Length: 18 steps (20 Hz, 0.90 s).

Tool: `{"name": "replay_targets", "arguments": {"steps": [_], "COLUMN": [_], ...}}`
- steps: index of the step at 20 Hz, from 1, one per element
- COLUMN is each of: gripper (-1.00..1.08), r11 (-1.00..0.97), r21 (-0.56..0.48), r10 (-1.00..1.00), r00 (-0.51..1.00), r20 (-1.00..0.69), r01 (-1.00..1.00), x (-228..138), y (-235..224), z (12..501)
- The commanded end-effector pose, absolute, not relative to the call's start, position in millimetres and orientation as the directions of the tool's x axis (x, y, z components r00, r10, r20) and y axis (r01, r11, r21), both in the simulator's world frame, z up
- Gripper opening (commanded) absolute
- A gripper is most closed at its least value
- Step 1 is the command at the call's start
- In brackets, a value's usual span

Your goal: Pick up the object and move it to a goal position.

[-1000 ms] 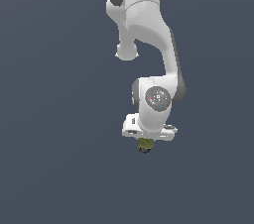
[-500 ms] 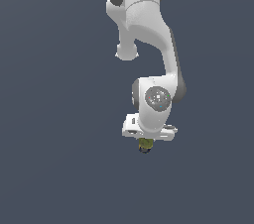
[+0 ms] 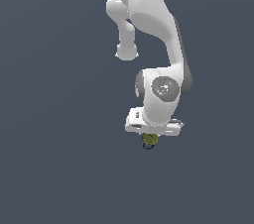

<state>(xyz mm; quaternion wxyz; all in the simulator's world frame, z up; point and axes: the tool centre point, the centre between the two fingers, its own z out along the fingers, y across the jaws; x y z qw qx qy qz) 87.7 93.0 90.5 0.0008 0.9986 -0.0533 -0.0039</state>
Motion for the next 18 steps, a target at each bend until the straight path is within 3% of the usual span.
{"name": "replay_targets", "arguments": {"steps": [1,18], "gripper": [-1.0,-1.0], "r11": [-0.994,-0.994], "r21": [0.0,0.001], "r10": [-0.106,-0.106], "r00": [0.994,0.994], "r20": [-0.001,0.0], "r01": [-0.106,-0.106], "x": [87.0,67.1], "y": [100.7,166.2], "z": [113.2,292.9]}}
